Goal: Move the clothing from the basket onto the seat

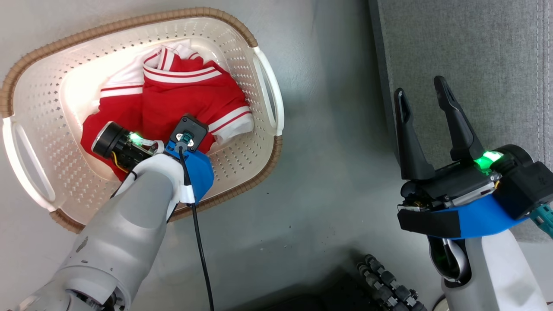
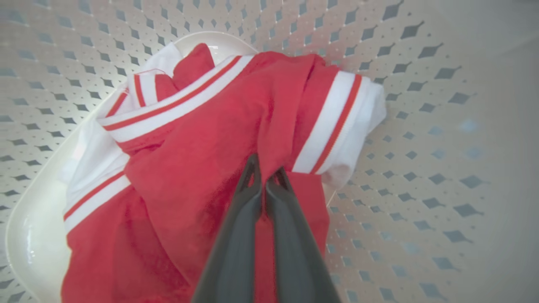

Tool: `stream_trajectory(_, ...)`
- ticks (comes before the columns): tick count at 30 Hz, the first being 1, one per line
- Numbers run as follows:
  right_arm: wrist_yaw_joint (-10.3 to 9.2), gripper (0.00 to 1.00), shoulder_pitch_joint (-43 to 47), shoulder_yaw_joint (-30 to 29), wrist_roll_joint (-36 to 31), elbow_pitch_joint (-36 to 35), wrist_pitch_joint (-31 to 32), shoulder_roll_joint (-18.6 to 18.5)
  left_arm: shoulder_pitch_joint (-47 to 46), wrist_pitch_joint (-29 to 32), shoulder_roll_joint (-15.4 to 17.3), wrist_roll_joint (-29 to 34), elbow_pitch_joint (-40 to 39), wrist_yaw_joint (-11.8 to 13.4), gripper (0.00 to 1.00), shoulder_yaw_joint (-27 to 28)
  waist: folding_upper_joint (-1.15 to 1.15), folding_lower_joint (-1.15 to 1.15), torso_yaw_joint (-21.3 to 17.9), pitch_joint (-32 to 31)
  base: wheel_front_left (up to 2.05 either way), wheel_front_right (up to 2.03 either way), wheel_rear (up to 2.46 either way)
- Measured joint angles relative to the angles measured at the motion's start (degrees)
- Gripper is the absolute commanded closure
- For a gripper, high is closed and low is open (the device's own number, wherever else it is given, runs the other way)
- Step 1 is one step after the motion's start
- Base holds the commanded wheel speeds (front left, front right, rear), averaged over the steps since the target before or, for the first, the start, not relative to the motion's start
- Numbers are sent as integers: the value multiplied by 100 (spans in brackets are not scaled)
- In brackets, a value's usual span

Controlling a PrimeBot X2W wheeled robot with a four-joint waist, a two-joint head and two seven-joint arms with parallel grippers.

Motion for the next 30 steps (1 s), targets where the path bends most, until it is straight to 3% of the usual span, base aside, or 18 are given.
stream_trajectory(13,0,0,-170,4,-311,281,73,1,294,-229,-167,-320,-49,-52,100,151,0,0,202,-687,0,0,0)
stream_trajectory(30,0,0,455,-235,-980,911,731,4,1546,-277,-342,-285,-1540,-153,100,271,0,-1,814,-2955,0,0,0)
